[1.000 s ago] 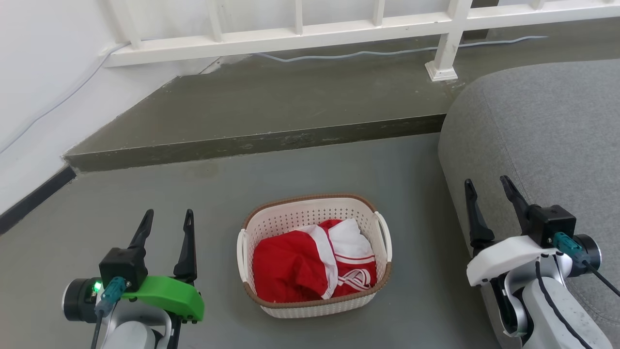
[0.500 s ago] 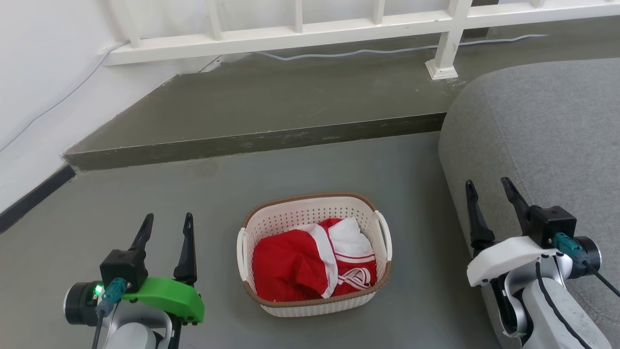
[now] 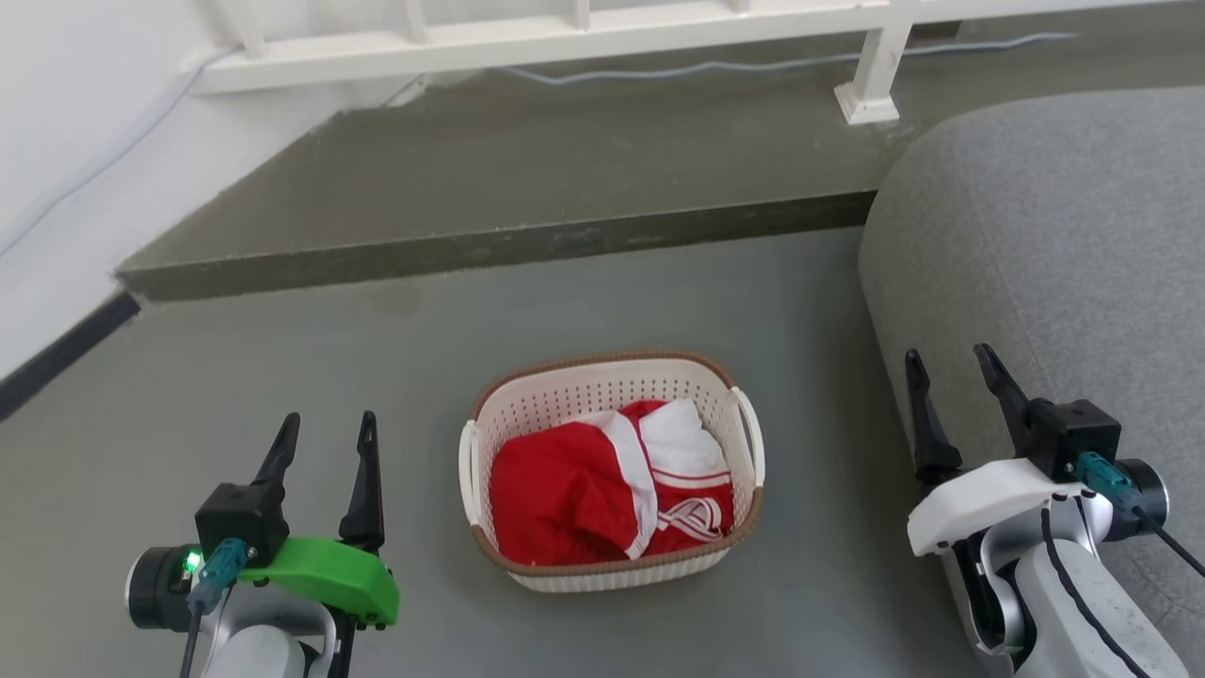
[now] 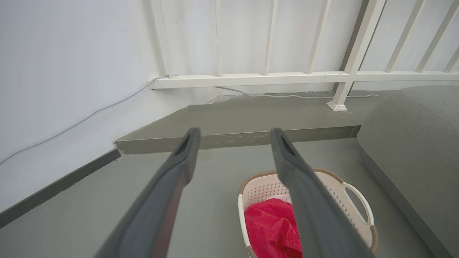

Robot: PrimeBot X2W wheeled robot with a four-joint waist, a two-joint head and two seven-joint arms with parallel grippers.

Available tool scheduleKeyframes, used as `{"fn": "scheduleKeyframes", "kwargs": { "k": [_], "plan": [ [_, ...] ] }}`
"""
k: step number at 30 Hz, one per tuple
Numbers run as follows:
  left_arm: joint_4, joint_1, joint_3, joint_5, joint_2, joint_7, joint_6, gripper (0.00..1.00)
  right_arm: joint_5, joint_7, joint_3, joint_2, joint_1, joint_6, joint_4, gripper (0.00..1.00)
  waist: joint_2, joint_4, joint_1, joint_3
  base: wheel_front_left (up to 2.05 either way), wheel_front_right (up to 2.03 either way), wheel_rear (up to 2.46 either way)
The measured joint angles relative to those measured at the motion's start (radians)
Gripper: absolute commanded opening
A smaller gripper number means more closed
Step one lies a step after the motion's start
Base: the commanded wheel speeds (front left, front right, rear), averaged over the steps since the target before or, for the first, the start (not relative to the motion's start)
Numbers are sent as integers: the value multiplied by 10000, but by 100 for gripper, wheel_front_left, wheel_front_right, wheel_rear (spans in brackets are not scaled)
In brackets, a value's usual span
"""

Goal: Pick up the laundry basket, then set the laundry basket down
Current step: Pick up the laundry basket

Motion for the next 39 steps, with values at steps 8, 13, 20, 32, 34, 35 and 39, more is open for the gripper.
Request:
{"fn": "scheduleKeyframes", "kwargs": {
  "k": [8, 13, 20, 32, 34, 35, 39],
  "plan": [
    [-125, -112, -15, -2, -59, 0, 0, 100, -23, 0, -12, 52, -22, 0, -59, 100, 0, 27, 0, 605, 0, 0, 0],
    [-265, -387, 2, -31, -69, 0, -2, 100, -107, 0, 29, 61, -157, 0, -107, 100, 0, 39, 0, 1106, 0, 0, 0],
    [-314, -699, 4, -105, -109, 0, -12, 100, -196, 0, 100, 148, -495, 0, -174, 100, 0, 36, 0, 1899, 0, 0, 0],
    [-318, -1311, 67, -198, -136, 0, -134, 100, -351, -2, 199, 286, -1074, -2, -203, 100, 0, 15, 0, 3265, 0, 0, 0],
    [-316, -1432, 73, -201, -140, 0, -146, 100, -374, -2, 199, 303, -1184, -2, -213, 100, 0, 5, 0, 3523, 0, 0, 0],
    [-314, -1500, 75, -201, -142, 0, -173, 100, -382, -2, 201, 314, -1248, -4, -217, 100, 0, -1, 0, 3654, 0, 0, 0],
    [-314, -1777, 86, -201, -146, -2, -188, 100, -435, -2, 201, 370, -1527, -4, -236, 100, 0, -29, 0, 4168, 0, 0, 0]
  ]
}}
